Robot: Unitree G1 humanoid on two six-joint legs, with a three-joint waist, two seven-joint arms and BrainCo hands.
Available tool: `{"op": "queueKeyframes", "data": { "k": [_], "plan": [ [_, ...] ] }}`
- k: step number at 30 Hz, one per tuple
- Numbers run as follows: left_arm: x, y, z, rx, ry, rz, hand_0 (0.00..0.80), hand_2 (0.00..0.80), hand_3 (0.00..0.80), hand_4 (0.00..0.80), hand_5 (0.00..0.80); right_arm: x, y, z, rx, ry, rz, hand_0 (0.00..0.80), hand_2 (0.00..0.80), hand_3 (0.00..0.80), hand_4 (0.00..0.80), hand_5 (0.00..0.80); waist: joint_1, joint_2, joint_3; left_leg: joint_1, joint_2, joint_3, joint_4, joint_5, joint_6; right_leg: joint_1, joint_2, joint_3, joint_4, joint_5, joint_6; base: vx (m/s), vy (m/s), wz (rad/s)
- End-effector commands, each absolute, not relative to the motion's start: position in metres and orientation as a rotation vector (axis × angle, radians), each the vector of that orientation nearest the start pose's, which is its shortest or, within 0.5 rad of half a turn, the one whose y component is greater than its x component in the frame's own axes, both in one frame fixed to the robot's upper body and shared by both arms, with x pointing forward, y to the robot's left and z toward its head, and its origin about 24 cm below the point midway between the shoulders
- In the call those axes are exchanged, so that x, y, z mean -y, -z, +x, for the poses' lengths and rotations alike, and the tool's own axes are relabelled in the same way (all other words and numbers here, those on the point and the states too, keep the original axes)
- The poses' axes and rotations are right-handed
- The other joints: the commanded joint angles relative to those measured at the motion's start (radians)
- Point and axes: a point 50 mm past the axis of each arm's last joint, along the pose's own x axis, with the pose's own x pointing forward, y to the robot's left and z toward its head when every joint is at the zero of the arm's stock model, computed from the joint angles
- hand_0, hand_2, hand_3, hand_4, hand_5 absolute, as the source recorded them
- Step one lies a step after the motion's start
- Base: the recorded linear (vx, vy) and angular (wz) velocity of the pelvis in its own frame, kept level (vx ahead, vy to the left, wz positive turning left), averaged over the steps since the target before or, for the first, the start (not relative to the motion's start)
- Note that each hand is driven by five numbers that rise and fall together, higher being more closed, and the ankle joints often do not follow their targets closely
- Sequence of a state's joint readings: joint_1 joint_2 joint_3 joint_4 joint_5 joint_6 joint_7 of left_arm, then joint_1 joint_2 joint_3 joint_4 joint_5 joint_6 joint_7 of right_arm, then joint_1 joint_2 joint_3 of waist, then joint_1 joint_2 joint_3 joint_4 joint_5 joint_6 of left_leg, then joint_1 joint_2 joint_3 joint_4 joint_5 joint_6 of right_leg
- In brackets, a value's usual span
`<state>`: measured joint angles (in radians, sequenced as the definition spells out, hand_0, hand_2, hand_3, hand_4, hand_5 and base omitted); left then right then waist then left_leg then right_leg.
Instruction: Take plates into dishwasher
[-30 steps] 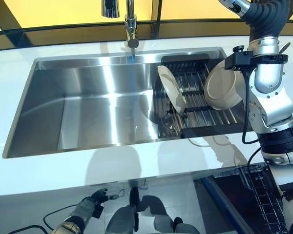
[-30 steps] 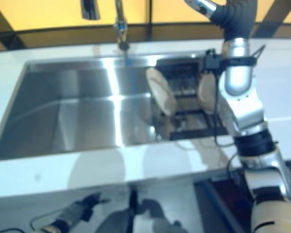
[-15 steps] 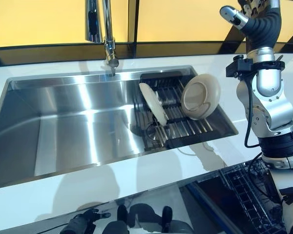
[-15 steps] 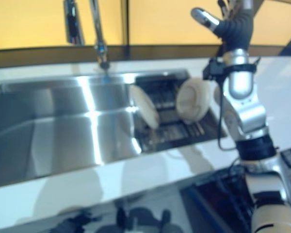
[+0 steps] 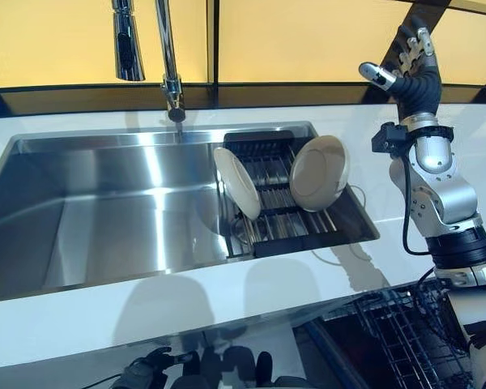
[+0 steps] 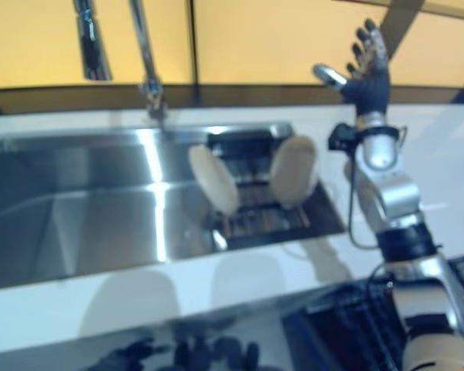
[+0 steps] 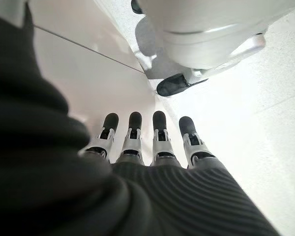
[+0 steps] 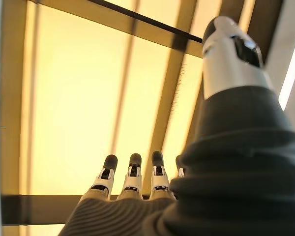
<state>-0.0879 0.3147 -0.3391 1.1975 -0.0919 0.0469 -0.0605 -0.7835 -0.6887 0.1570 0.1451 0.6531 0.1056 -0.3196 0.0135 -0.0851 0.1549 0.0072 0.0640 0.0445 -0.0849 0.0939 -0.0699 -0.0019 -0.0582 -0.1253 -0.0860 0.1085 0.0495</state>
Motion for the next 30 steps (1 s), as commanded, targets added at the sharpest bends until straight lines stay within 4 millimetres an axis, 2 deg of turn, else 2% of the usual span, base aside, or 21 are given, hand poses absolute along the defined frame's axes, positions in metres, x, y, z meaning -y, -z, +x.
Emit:
{"op": "queueKeyframes", "data": {
  "k": [1, 6, 10, 17, 30],
  "plan": [
    [-0.249, 0.147, 0.129, -1.188, 0.087, 0.408, 0.0, 0.0, 0.0, 0.0, 0.0, 0.228, -0.285, 0.343, 0.483, 0.085, -0.011, 0.0, 0.0, 0.0, 0.0, 0.0, 0.004, -0.02, -0.021, 0.022, -0.042, 0.011, -0.002, -0.051, 0.049, 0.015, -0.02, 0.017, 0.008, 0.002, 0.04, 0.103, 0.013, 0.0],
    [-0.248, 0.149, 0.126, -1.193, 0.074, 0.391, 0.0, 0.0, 0.0, 0.0, 0.0, 0.239, -0.276, 0.347, 0.435, 0.101, -0.003, 0.0, 0.0, 0.0, 0.0, 0.0, -0.005, -0.016, -0.024, 0.021, -0.034, 0.033, -0.002, -0.042, 0.044, 0.01, -0.021, 0.015, 0.018, -0.005, 0.036, 0.009, 0.004, 0.0],
    [-0.246, 0.148, 0.13, -1.184, 0.091, 0.4, 0.0, 0.0, 0.0, 0.0, 0.0, 0.248, -0.275, 0.352, 0.388, 0.131, -0.024, 0.0, 0.0, 0.0, 0.0, 0.0, 0.005, -0.018, -0.019, 0.029, -0.032, 0.032, -0.002, -0.044, 0.041, 0.025, -0.023, 0.005, 0.016, -0.008, 0.036, 0.0, 0.0, 0.0],
    [-0.245, 0.15, 0.126, -1.201, 0.126, 0.419, 0.0, 0.0, 0.0, 0.0, 0.0, 0.268, -0.272, 0.359, 0.289, 0.186, -0.012, 0.0, 0.0, 0.0, 0.0, 0.0, 0.016, -0.022, -0.038, 0.047, -0.035, 0.022, -0.002, -0.054, 0.038, 0.053, -0.028, -0.002, 0.008, -0.013, 0.037, 0.041, 0.006, 0.06],
    [-0.252, 0.148, 0.125, -1.221, 0.119, 0.436, 0.0, 0.0, 0.0, 0.0, 0.0, 0.276, -0.228, 0.368, -0.045, 0.111, -0.013, 0.0, 0.0, 0.0, 0.0, 0.0, 0.015, -0.034, -0.035, 0.048, -0.039, 0.033, -0.002, -0.059, 0.043, 0.053, -0.035, -0.005, 0.009, -0.007, 0.044, 0.004, 0.003, 0.01]
  ]
}}
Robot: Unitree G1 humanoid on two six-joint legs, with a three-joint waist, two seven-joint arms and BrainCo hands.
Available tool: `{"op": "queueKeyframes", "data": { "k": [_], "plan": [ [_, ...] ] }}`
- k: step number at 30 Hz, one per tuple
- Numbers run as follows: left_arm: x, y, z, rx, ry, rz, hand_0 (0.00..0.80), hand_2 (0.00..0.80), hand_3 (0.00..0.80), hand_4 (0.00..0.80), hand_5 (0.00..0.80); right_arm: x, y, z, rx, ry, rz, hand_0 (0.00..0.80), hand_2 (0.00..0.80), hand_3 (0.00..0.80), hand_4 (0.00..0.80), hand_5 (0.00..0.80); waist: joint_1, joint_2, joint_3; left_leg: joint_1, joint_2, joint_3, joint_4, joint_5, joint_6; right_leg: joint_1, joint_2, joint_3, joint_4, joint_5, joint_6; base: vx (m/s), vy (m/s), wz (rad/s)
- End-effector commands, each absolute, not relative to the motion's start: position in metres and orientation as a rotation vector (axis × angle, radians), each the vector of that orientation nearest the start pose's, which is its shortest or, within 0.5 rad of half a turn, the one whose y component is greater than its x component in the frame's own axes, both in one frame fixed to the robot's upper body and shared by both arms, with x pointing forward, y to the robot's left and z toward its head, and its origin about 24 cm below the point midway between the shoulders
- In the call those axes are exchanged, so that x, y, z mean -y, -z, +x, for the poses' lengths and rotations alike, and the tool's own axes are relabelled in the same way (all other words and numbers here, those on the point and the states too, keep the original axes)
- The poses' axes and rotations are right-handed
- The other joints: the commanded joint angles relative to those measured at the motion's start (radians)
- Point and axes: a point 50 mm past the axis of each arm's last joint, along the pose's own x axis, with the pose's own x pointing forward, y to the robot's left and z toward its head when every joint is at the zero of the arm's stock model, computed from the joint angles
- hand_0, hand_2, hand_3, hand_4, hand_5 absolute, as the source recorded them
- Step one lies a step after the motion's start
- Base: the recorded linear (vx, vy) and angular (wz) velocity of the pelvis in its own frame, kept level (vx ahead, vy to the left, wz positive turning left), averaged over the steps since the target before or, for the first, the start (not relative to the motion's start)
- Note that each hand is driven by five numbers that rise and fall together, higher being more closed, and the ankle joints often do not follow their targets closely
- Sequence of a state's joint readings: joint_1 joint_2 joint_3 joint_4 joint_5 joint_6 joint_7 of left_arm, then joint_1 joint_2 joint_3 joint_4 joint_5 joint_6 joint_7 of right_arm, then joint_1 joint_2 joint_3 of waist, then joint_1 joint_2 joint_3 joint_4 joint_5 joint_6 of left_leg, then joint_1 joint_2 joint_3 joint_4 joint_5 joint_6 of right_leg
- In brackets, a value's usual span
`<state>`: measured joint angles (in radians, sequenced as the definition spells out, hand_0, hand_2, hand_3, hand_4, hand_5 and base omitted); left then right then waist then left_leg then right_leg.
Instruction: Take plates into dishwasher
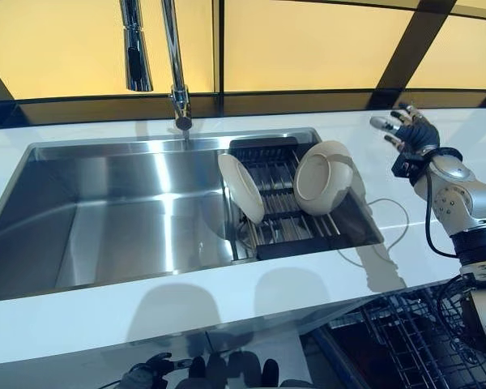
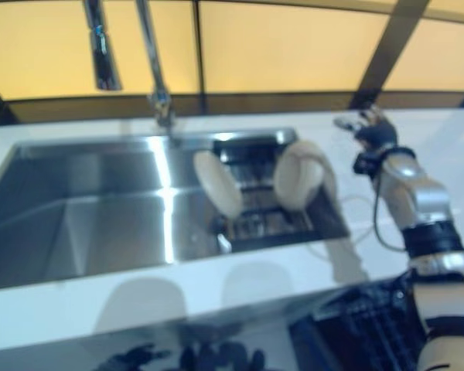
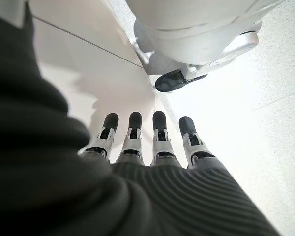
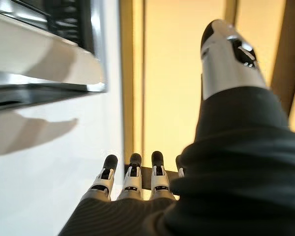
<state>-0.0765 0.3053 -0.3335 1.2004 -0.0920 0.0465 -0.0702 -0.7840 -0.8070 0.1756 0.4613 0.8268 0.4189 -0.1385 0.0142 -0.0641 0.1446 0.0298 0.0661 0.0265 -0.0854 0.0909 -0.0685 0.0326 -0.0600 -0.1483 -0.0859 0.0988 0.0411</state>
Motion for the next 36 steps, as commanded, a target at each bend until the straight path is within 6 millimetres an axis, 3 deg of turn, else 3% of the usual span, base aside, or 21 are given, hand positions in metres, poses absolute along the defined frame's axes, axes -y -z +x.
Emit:
{"op": "queueKeyframes", "data": {
  "k": [1, 8, 25, 36],
  "plan": [
    [-0.253, 0.148, 0.124, -1.222, 0.117, 0.436, 0.0, 0.0, 0.0, 0.0, 0.0, 0.277, -0.226, 0.368, -0.061, 0.099, -0.007, 0.0, 0.0, 0.0, 0.0, 0.0, 0.014, -0.056, -0.025, 0.026, -0.041, 0.053, -0.002, -0.057, 0.042, 0.019, -0.033, 0.019, 0.009, 0.003, 0.053, 0.0, 0.0, 0.0],
    [-0.255, 0.147, 0.125, -1.217, 0.126, 0.442, 0.0, 0.0, 0.0, 0.0, 0.0, 0.276, -0.214, 0.369, -0.143, 0.055, -0.002, 0.0, 0.0, 0.0, 0.0, 0.0, 0.011, -0.059, -0.025, 0.03, -0.041, 0.062, -0.002, -0.058, 0.045, 0.017, -0.034, 0.023, 0.013, 0.004, 0.055, 0.0, 0.0, 0.0],
    [-0.254, 0.144, 0.134, -1.198, 0.137, 0.458, 0.0, 0.0, 0.0, 0.0, 0.0, 0.27, -0.208, 0.375, -0.214, 0.054, 0.007, 0.0, 0.0, 0.0, 0.0, 0.0, 0.024, -0.064, -0.006, 0.024, -0.043, 0.063, -0.002, -0.058, 0.051, 0.011, -0.038, 0.016, 0.024, 0.002, 0.06, 0.0, 0.0, 0.0],
    [-0.251, 0.144, 0.138, -1.194, 0.162, 0.471, 0.0, 0.0, 0.0, 0.0, 0.0, 0.252, -0.206, 0.384, -0.259, 0.046, 0.038, 0.0, 0.0, 0.0, 0.0, 0.0, 0.028, -0.064, -0.001, 0.026, -0.044, 0.065, -0.002, -0.06, 0.053, 0.007, -0.036, 0.021, 0.028, 0.003, 0.06, 0.0, 0.0, 0.0]
  ]
}}
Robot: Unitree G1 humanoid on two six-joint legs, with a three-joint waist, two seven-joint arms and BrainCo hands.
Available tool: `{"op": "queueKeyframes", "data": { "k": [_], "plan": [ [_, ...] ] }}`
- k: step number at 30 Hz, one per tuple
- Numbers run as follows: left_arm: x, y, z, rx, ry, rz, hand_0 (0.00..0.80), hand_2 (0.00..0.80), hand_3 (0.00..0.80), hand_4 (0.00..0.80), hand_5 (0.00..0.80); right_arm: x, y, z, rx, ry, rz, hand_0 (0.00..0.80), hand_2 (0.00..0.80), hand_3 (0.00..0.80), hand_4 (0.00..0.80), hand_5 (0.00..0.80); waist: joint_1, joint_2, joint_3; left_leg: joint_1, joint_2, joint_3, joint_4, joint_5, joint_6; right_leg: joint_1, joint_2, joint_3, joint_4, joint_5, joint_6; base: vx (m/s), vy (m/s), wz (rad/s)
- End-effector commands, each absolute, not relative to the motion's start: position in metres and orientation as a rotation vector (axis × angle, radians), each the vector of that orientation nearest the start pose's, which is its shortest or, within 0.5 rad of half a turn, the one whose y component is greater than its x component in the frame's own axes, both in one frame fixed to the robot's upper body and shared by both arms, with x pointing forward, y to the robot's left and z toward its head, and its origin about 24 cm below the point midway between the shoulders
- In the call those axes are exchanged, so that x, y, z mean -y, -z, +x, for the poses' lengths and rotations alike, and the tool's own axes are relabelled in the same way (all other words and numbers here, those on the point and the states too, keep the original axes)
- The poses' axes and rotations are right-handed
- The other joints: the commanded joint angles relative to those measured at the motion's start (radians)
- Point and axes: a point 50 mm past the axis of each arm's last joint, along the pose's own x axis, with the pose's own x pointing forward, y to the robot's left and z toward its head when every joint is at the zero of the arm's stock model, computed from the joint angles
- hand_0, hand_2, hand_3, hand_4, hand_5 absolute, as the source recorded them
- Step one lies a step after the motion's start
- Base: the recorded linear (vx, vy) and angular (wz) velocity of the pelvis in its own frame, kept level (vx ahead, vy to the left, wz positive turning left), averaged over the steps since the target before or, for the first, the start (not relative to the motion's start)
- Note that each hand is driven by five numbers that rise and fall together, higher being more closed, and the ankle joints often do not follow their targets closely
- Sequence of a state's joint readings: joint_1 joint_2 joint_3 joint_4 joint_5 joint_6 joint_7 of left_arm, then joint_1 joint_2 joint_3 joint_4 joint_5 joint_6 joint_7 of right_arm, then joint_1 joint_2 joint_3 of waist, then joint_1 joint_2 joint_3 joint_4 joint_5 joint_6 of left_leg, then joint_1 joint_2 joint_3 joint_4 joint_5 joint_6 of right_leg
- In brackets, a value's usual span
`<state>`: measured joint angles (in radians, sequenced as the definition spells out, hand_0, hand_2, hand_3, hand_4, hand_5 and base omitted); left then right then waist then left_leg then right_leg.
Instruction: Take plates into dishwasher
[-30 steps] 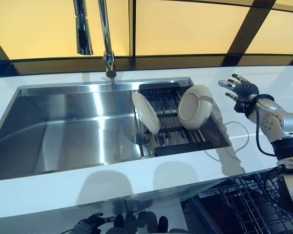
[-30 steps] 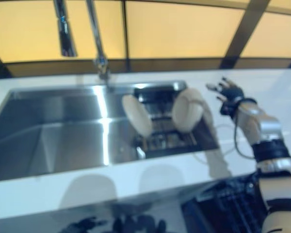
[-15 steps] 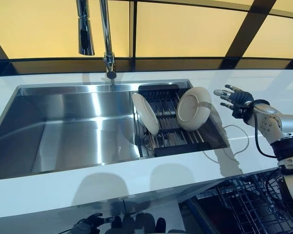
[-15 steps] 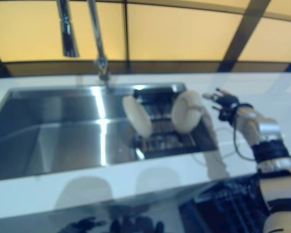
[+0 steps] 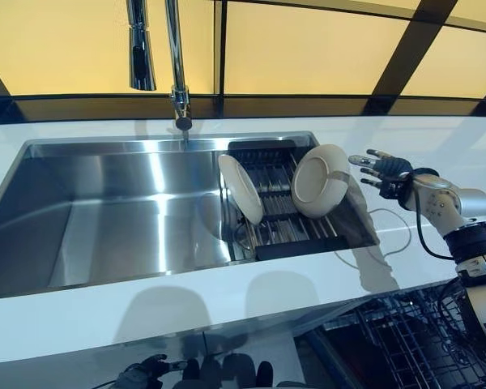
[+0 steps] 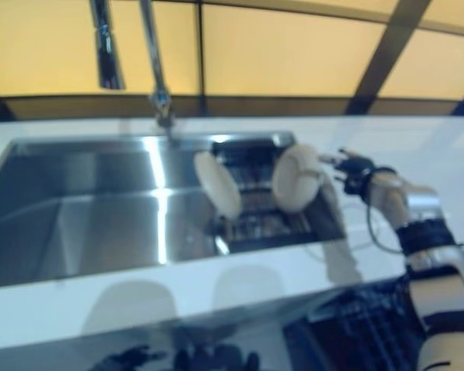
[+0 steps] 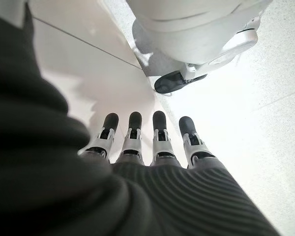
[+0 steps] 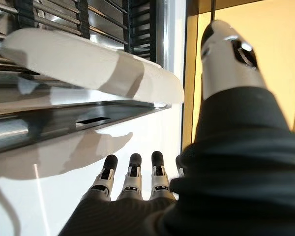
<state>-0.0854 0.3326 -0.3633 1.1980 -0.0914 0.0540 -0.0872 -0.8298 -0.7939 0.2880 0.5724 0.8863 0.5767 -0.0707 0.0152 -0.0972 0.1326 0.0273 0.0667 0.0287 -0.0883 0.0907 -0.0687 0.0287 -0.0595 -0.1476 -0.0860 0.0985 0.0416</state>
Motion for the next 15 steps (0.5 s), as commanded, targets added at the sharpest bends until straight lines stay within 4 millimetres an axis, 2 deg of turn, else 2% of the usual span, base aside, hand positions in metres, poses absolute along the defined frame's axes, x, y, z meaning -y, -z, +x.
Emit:
{"op": "queueKeyframes", "data": {
  "k": [1, 15],
  "plan": [
    [-0.25, 0.144, 0.138, -1.192, 0.165, 0.472, 0.0, 0.0, 0.0, 0.0, 0.0, 0.25, -0.206, 0.384, -0.26, 0.044, 0.044, 0.0, 0.0, 0.0, 0.0, 0.0, 0.028, -0.03, 0.013, 0.029, -0.044, 0.064, 0.001, -0.059, 0.054, 0.01, -0.037, 0.019, 0.029, 0.003, 0.059, 0.0, 0.0, 0.0],
    [-0.248, 0.143, 0.142, -1.186, 0.171, 0.474, 0.0, 0.0, 0.0, 0.0, 0.0, 0.238, -0.208, 0.388, -0.26, 0.036, 0.076, 0.0, 0.0, 0.0, 0.0, 0.0, 0.029, -0.029, 0.02, 0.028, -0.048, 0.064, 0.001, -0.06, 0.055, 0.008, -0.037, 0.025, 0.029, 0.005, 0.059, 0.0, 0.0, 0.0]
  ]
}}
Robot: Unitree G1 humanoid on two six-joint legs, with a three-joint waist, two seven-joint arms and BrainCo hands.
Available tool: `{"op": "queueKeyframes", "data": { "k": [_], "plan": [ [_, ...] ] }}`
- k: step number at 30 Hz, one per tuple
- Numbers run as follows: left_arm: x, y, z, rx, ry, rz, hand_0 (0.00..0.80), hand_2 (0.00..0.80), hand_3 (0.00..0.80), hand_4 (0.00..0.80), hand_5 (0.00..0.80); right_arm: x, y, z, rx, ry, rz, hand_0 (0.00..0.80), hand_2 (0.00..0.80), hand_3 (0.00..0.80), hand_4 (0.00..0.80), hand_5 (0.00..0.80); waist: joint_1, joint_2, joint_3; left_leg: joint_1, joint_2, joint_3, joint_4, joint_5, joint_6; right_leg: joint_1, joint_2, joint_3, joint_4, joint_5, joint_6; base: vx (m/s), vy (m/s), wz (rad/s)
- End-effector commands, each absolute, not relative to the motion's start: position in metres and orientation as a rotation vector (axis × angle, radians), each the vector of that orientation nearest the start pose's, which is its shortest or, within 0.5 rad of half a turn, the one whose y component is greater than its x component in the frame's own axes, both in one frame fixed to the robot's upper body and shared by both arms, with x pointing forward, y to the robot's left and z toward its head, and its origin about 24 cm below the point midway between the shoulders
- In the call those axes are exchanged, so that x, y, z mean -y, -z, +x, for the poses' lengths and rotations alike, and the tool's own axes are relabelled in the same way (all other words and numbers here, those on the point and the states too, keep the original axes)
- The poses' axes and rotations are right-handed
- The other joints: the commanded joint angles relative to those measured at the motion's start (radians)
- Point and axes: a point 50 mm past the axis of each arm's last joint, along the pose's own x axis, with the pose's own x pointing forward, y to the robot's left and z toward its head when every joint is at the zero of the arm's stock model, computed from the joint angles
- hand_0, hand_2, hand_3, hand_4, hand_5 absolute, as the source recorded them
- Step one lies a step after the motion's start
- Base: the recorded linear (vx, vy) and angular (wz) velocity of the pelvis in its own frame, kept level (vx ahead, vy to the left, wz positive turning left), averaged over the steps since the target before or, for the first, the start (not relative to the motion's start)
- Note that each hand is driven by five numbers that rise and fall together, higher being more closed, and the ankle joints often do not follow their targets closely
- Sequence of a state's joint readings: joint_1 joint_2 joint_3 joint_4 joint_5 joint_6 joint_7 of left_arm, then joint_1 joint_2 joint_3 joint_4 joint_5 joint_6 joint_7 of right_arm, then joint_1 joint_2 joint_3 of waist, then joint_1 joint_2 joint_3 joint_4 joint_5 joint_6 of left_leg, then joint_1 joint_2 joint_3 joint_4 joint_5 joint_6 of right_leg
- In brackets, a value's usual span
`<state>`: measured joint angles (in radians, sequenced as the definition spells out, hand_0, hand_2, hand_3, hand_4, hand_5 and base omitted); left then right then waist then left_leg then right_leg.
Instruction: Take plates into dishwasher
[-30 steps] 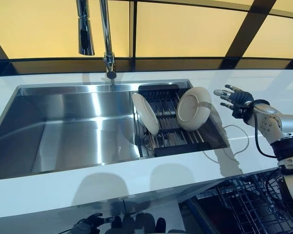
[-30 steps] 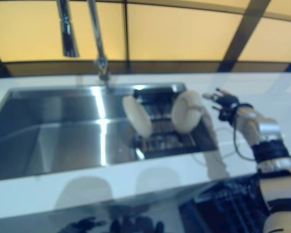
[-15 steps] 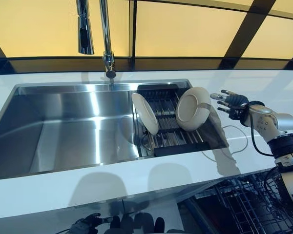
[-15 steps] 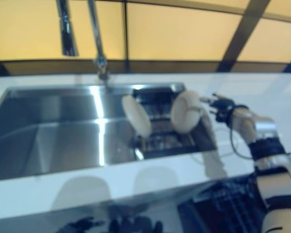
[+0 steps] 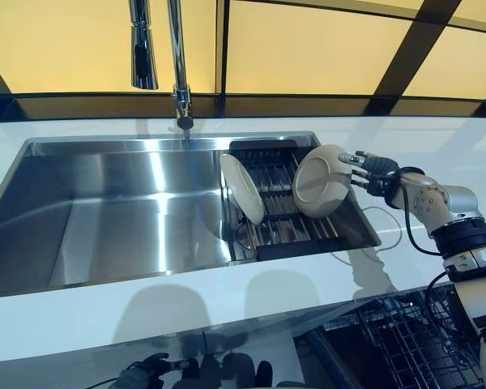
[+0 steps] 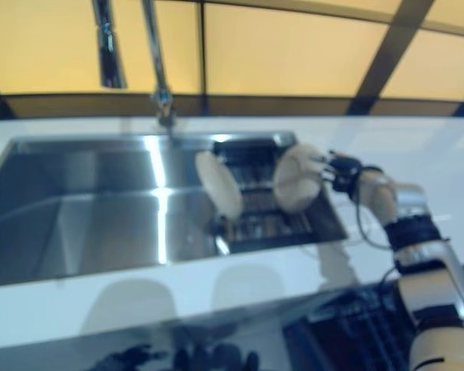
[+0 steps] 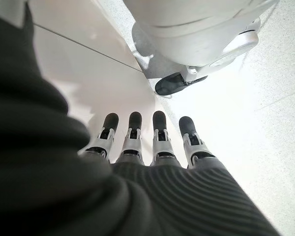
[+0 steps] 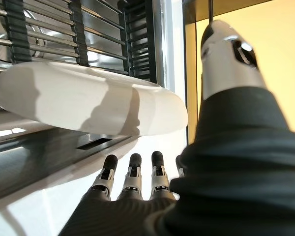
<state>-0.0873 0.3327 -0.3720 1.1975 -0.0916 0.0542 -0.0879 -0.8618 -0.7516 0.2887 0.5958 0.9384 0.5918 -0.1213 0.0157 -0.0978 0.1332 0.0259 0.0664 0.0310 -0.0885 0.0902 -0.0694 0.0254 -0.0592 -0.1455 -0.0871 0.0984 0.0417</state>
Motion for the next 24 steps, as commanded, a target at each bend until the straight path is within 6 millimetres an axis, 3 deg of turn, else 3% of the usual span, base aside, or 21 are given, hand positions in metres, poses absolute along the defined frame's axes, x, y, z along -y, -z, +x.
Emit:
{"op": "queueKeyframes", "data": {
  "k": [1, 13, 24],
  "plan": [
    [-0.248, 0.143, 0.143, -1.185, 0.17, 0.473, 0.0, 0.0, 0.0, 0.0, 0.0, 0.237, -0.207, 0.388, -0.262, 0.036, 0.078, 0.0, 0.0, 0.0, 0.0, 0.0, 0.028, -0.029, 0.019, 0.029, -0.048, 0.062, 0.001, -0.06, 0.056, 0.011, -0.037, 0.024, 0.029, 0.005, 0.059, 0.0, 0.0, 0.0],
    [-0.247, 0.142, 0.145, -1.178, 0.161, 0.466, 0.0, 0.0, 0.0, 0.0, 0.0, 0.238, -0.205, 0.39, -0.294, 0.059, 0.074, 0.0, 0.0, 0.0, 0.0, 0.0, 0.032, -0.03, 0.023, 0.027, -0.05, 0.059, 0.001, -0.06, 0.057, 0.007, -0.037, 0.022, 0.034, 0.004, 0.058, 0.0, 0.0, 0.0],
    [-0.248, 0.141, 0.147, -1.176, 0.158, 0.47, 0.0, 0.0, 0.0, 0.0, 0.0, 0.24, -0.191, 0.389, -0.385, 0.013, 0.025, 0.0, 0.0, 0.0, 0.0, 0.0, 0.036, -0.034, 0.025, 0.025, -0.052, 0.059, 0.001, -0.059, 0.059, 0.005, -0.038, 0.02, 0.036, 0.005, 0.059, 0.0, 0.0, 0.0]
  ]
}}
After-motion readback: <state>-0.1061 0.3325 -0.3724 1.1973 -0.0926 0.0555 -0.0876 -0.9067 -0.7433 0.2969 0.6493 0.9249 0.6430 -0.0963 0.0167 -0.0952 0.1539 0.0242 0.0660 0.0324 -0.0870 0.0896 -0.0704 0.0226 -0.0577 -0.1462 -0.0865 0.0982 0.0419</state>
